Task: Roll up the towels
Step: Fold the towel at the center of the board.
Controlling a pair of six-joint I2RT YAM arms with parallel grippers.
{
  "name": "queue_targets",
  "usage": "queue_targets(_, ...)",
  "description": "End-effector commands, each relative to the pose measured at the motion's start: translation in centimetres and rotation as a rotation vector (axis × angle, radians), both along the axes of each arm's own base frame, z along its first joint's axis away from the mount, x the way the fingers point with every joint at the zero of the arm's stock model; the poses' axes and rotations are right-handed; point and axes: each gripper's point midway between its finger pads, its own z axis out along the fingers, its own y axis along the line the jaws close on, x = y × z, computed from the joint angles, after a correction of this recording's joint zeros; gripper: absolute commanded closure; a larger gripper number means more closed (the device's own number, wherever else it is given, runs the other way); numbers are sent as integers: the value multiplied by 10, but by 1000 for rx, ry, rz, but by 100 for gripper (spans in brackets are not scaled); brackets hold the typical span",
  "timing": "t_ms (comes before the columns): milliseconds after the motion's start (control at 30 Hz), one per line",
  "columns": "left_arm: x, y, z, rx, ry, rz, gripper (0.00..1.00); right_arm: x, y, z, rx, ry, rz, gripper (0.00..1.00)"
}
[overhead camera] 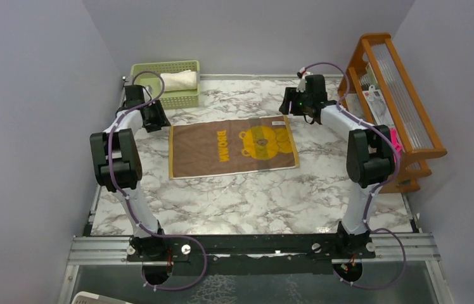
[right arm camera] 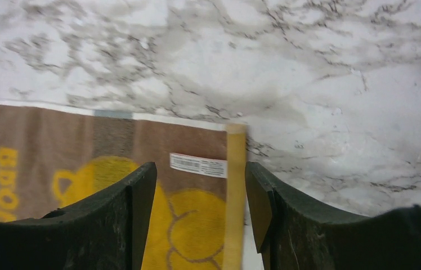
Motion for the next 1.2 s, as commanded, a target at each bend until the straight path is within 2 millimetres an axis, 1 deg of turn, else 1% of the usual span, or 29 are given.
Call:
queue_targets(0, 4, -3, -10, -8, 17, -50, 55, 7, -29, -29, -183, 29, -53, 40)
queue_targets(67, 6, -5, -15, -11, 15, -52, 55, 8, -35, -42, -225, 48, -58, 39)
queue_targets(200, 9, -6, -24, -4, 28, -48, 55, 11, -41, -54, -315, 55, -73, 39)
queue_targets(333, 13, -4, -30, 21, 39, -38, 55, 12, -39, -62, -340, 59, -65, 41)
queue_targets(500, 18, -4, -35, 43, 41, -44, 55, 15, -38, -76, -359, 80, -56, 43)
queue_targets(633, 19, -4, -40, 89, 49, -52, 55, 20, -36, -79, -380, 79, -46, 43)
queue_targets(733, 15, -4, -47, 125, 69, -56, 55, 23, -34, -80, -400, 79, -41, 43)
queue_targets(833, 11, -1, -53, 177, 99, -48, 55, 24, -34, -82, -420, 82, -37, 43)
queue_targets(1000, 8, 6, -57, 242, 122, -42, 53, 25, -33, -89, -433, 91, -36, 43)
queue_targets(1067, 8, 7, -58, 247, 125, -39, 53, 27, -30, -84, -414, 79, -33, 43)
queue_targets(1167, 7, 7, -60, 248, 131, -40, 53, 29, -20, -69, -367, 35, -3, 43)
